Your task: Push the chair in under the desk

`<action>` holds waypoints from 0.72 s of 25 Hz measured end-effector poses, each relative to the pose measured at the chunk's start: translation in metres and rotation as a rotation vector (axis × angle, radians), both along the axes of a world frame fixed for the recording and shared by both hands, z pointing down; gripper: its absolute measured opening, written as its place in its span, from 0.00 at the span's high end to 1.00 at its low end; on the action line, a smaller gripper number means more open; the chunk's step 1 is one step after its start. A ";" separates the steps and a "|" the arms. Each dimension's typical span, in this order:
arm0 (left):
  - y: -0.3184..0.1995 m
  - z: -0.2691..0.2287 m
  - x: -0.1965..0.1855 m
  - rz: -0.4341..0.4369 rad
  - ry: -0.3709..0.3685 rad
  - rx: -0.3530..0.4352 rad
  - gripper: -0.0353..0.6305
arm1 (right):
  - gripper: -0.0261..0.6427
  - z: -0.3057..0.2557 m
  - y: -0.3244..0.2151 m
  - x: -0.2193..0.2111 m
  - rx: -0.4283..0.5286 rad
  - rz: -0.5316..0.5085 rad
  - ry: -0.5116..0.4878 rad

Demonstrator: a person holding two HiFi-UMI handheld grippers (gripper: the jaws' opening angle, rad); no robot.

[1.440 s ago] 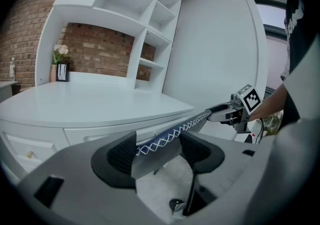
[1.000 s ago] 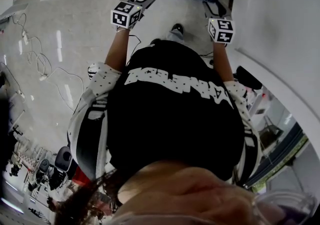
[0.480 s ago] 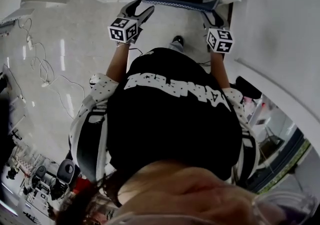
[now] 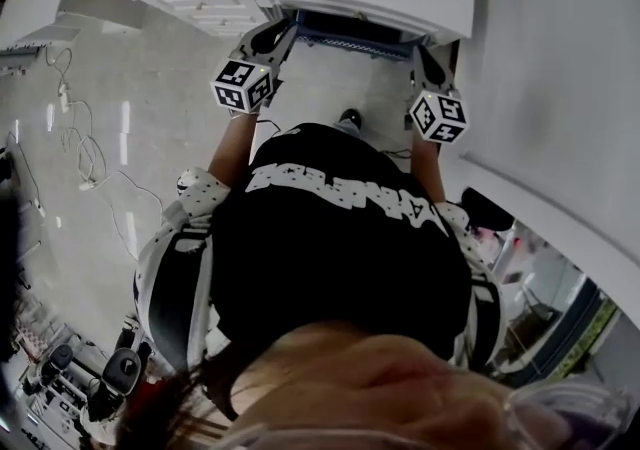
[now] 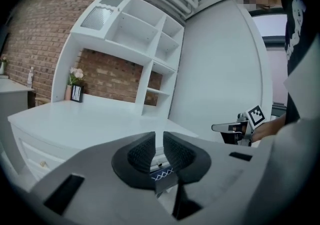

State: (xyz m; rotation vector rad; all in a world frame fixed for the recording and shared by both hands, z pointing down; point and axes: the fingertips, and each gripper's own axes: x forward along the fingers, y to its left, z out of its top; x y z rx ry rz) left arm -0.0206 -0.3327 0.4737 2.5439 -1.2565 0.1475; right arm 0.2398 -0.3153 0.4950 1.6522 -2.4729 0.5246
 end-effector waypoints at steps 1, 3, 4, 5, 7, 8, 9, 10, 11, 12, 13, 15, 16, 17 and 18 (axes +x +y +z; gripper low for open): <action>-0.001 -0.005 0.000 -0.005 -0.010 0.013 0.85 | 0.90 -0.006 -0.002 -0.001 0.010 0.001 -0.011; -0.002 -0.015 0.001 -0.002 -0.026 0.036 0.89 | 0.91 -0.016 -0.006 -0.003 0.027 -0.005 -0.027; -0.002 -0.020 0.003 0.004 -0.033 0.047 0.89 | 0.91 -0.020 -0.008 -0.004 0.034 -0.010 -0.033; -0.002 -0.025 0.004 0.011 -0.039 0.058 0.89 | 0.91 -0.024 -0.009 -0.004 0.041 -0.012 -0.041; 0.000 -0.032 0.008 0.022 -0.042 0.072 0.89 | 0.91 -0.033 -0.011 -0.003 0.059 -0.012 -0.067; 0.001 -0.035 0.010 0.026 -0.039 0.074 0.89 | 0.91 -0.038 -0.011 -0.003 0.070 -0.014 -0.083; 0.002 -0.036 0.011 0.029 -0.035 0.074 0.89 | 0.91 -0.042 -0.012 -0.003 0.079 -0.021 -0.097; 0.003 -0.036 0.012 0.030 -0.034 0.072 0.89 | 0.91 -0.045 -0.012 -0.004 0.085 -0.032 -0.106; 0.002 -0.037 0.012 0.027 -0.036 0.070 0.89 | 0.91 -0.048 -0.013 -0.005 0.090 -0.045 -0.110; 0.001 -0.037 0.012 0.024 -0.040 0.070 0.89 | 0.91 -0.051 -0.015 -0.007 0.095 -0.056 -0.112; 0.000 -0.038 0.011 0.021 -0.043 0.071 0.89 | 0.91 -0.053 -0.016 -0.008 0.100 -0.064 -0.113; 0.000 -0.040 0.010 0.017 -0.043 0.073 0.89 | 0.91 -0.057 -0.018 -0.011 0.106 -0.074 -0.115; 0.000 -0.040 0.010 0.017 -0.042 0.074 0.89 | 0.91 -0.058 -0.018 -0.012 0.107 -0.078 -0.115; 0.000 -0.041 0.010 0.019 -0.043 0.075 0.89 | 0.91 -0.059 -0.018 -0.012 0.108 -0.080 -0.114; 0.001 -0.041 0.011 0.024 -0.046 0.076 0.89 | 0.91 -0.060 -0.018 -0.013 0.109 -0.083 -0.113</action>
